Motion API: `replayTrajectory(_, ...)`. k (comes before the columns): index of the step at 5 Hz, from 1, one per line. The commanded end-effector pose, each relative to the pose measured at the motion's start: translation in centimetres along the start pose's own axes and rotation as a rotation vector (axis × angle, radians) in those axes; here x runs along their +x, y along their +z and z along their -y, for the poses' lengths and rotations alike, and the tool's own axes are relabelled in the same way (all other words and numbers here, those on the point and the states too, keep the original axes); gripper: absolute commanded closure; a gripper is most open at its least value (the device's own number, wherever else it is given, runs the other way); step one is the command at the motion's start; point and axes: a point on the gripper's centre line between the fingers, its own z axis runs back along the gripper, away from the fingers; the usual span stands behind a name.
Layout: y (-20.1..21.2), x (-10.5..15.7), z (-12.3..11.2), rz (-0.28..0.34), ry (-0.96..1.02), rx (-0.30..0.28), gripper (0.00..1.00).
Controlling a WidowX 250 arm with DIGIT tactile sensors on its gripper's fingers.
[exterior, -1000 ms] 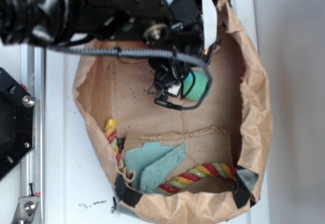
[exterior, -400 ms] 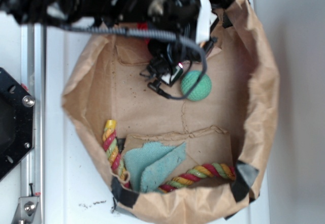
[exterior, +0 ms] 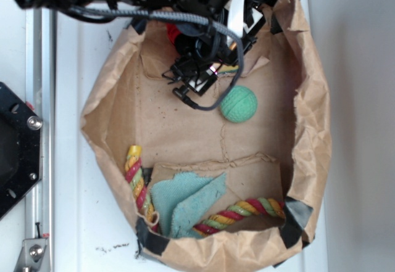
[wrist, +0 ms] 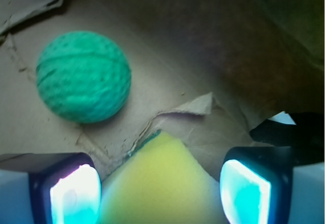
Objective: Grab the green sponge.
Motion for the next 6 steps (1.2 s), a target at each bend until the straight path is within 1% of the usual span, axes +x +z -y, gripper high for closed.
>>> replayTrajectory(1, 0.1, -1.8, -0.8, -0.072, -0.084, 0.046, 0.00)
replayTrajectory(2, -0.6, -1.7, -0.5, -0.039, -0.181, 0.041, 0.00)
replayTrajectory(3, -1.0, -1.5, -0.2, -0.013, -0.262, 0.017, 0.00)
replayTrajectory(4, -1.5, -1.4, 0.0, -0.026, -0.281, 0.015, 0.00)
replayTrajectory(5, -3.2, -1.5, 0.4, -0.051, -0.269, -0.021, 0.00)
replayTrajectory(6, -3.6, -1.4, 0.6, -0.040, -0.249, -0.033, 0.00)
